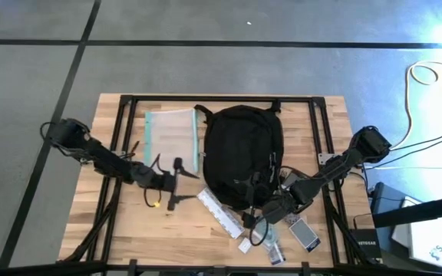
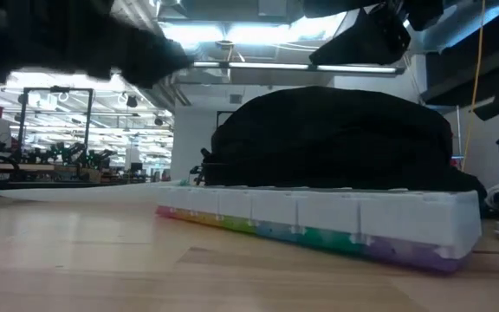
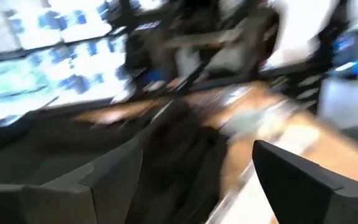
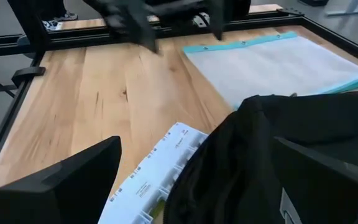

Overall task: Unpack backpack
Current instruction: Open the transparent zipper bag

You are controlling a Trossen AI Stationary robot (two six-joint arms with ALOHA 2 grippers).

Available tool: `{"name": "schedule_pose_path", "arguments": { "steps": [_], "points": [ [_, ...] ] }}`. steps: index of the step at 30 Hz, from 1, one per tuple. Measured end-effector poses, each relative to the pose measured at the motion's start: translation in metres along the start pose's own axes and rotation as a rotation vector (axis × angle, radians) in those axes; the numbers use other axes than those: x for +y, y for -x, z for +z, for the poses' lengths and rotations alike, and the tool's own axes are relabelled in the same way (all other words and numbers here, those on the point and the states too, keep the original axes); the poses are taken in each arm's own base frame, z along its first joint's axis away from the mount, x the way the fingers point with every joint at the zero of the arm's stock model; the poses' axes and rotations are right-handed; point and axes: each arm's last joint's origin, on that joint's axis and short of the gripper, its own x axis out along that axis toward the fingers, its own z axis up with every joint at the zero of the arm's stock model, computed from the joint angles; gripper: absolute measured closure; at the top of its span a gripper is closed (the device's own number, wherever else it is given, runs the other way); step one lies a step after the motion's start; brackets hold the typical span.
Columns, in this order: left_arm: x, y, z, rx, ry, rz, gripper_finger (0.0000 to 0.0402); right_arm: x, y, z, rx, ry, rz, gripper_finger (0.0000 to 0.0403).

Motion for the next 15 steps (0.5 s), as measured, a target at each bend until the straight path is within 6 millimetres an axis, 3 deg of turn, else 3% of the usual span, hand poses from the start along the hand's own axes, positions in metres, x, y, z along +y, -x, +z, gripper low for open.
{"name": "schedule_pose_path", "arguments": {
  "steps": [7, 15],
  "points": [
    [0.018, 0.028, -0.047, 0.276, 0.006, 0.215, 0.0112, -0.001, -0.001, 0.001, -0.003, -0.004, -0.002, 0.0013],
    [0.046, 0.025, -0.057, 0.336, 0.124, 0.441, 0.0112, -0.005, -0.004, 0.003, -0.007, -0.01, -0.014, 0.0013]
  ]
}}
